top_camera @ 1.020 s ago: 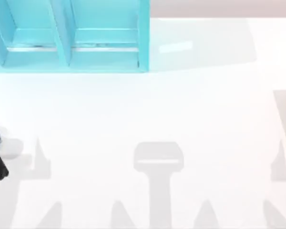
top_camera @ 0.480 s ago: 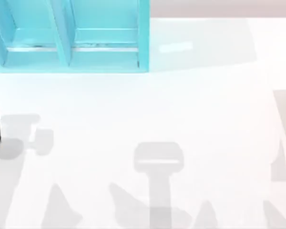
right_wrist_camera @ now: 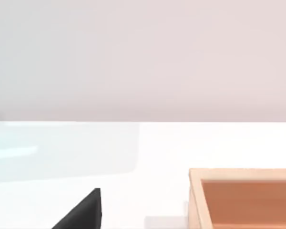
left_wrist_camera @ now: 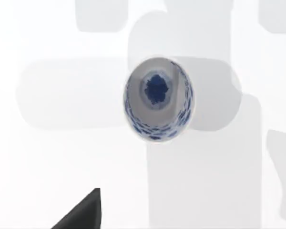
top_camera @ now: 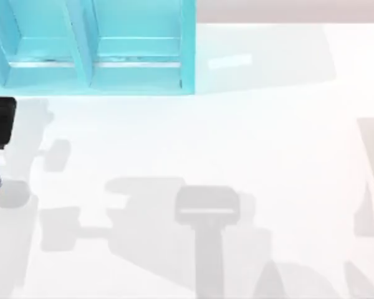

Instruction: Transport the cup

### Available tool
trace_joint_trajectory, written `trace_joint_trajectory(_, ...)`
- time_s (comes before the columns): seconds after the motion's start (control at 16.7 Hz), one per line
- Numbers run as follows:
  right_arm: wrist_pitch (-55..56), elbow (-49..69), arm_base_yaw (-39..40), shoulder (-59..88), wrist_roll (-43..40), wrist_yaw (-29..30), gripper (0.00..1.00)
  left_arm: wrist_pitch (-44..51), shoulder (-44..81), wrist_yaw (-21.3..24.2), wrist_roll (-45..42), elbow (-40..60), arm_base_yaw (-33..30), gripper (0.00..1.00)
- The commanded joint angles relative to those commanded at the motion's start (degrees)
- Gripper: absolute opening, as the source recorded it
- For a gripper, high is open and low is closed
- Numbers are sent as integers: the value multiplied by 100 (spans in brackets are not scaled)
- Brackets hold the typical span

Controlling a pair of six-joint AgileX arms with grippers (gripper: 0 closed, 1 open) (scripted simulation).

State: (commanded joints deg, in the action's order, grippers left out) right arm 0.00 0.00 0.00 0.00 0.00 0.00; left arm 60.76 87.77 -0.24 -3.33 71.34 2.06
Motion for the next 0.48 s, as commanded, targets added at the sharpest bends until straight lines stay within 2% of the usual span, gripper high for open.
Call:
trace_joint_trajectory(0.24,0,0,0,0,0,0,100,845,1263,17,-39,1120,32,100)
trace_joint_trajectory(0.48,0,0,0,0,0,0,100,1132,1676,27,-54,1521,44,100)
